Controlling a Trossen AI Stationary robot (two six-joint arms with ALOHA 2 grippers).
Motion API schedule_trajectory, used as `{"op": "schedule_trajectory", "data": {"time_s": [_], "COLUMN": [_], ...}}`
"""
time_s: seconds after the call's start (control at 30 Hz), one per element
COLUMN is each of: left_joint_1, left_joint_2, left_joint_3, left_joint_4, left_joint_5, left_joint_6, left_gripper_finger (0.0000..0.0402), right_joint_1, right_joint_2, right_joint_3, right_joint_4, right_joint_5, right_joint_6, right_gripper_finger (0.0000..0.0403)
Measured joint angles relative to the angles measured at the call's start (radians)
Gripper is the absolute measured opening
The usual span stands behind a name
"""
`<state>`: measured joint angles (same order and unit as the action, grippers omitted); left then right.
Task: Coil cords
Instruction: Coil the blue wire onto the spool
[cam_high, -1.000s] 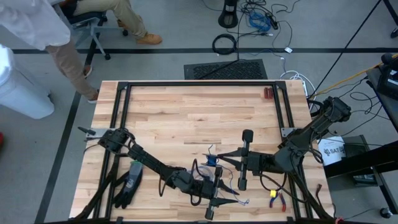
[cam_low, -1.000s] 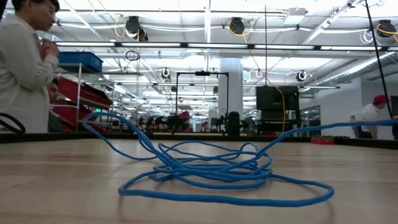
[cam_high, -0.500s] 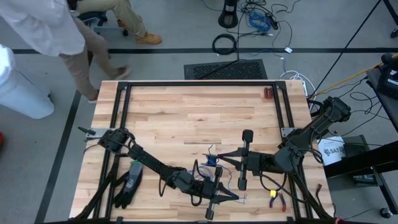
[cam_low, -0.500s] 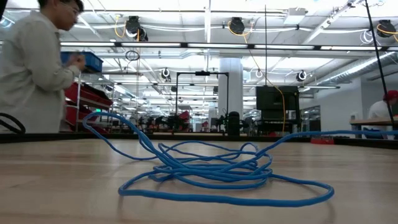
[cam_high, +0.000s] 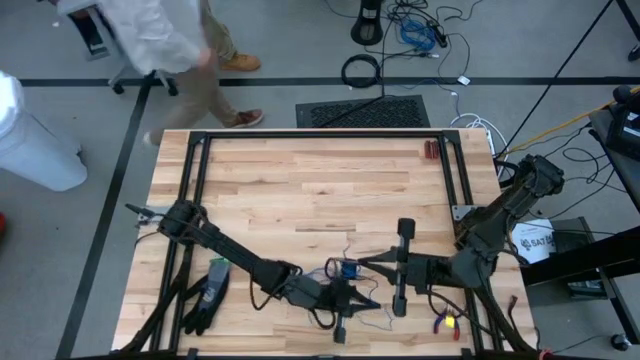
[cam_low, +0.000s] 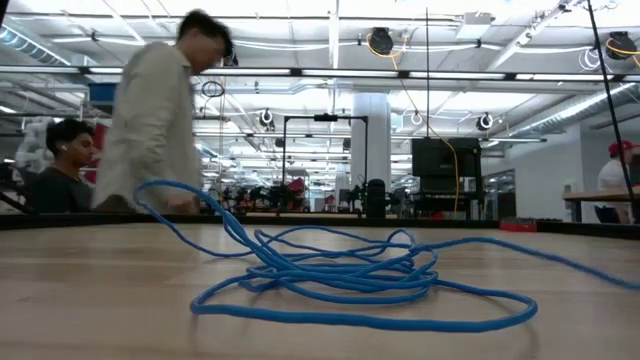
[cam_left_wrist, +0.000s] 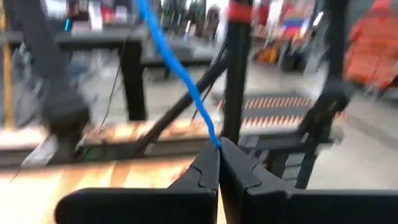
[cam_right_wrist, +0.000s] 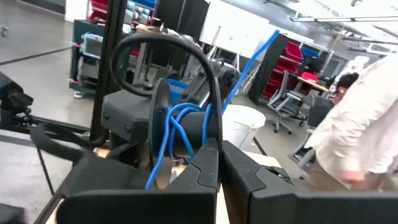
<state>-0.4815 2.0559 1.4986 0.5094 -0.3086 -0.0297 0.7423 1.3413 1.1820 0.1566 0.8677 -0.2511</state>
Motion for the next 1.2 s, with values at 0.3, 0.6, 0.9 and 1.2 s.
{"op": "schedule_trajectory", "data": {"time_s": [0.3, 0.6, 0.9, 1.2], "left_joint_1": [0.001, -0.046, -0.094, -0.138], "left_joint_2": [-0.111, -0.190, -0.264, -0.306], "left_joint_3": [0.000, 0.000, 0.000, 0.000], "left_joint_4": [-0.365, -0.538, -0.774, -0.872], "left_joint_5": [-0.105, -0.297, -0.465, -0.521], "left_joint_6": [-0.096, -0.108, -0.178, -0.202], "left_gripper_finger": [0.0002, 0.0002, 0.0002, 0.0002], "right_joint_1": [0.071, 0.097, 0.098, 0.094], "right_joint_2": [-0.020, -0.024, -0.024, -0.024], "right_joint_3": [0.000, 0.000, 0.000, 0.000], "right_joint_4": [-0.008, -0.021, -0.080, -0.162], "right_joint_5": [0.051, 0.053, 0.052, 0.051], "right_joint_6": [0.013, 0.049, 0.095, 0.105], "right_gripper_finger": [0.0000, 0.0000, 0.0000, 0.0000]}}
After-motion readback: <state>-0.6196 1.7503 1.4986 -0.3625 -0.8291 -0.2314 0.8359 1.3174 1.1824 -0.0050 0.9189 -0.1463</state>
